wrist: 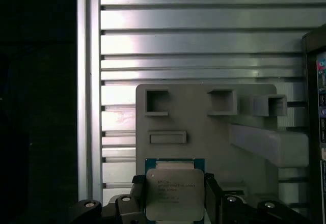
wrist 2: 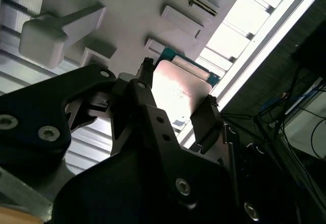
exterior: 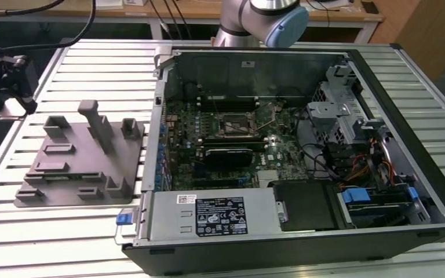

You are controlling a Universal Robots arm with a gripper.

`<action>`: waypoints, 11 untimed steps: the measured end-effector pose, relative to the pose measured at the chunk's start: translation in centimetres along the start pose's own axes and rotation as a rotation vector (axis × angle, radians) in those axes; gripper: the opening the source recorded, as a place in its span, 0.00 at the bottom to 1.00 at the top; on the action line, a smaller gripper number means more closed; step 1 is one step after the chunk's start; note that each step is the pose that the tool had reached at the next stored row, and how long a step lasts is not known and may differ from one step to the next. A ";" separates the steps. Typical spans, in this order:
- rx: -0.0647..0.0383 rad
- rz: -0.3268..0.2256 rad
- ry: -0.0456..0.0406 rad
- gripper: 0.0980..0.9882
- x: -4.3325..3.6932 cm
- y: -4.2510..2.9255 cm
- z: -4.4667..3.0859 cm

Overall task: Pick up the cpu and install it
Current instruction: 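Pick up the cpu and move it towards the insertion slot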

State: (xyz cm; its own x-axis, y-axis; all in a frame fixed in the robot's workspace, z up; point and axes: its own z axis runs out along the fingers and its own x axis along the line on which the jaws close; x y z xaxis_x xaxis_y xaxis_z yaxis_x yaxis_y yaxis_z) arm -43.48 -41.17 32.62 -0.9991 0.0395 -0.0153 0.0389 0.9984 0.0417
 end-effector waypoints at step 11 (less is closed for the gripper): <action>0.000 0.000 -0.0067 0.50 -0.04 0.16 -2.76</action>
State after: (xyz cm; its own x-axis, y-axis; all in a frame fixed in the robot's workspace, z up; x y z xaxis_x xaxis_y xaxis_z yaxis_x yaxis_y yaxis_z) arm -43.48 -41.13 35.38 -0.9990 0.0395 -0.0219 0.0386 0.9984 0.0419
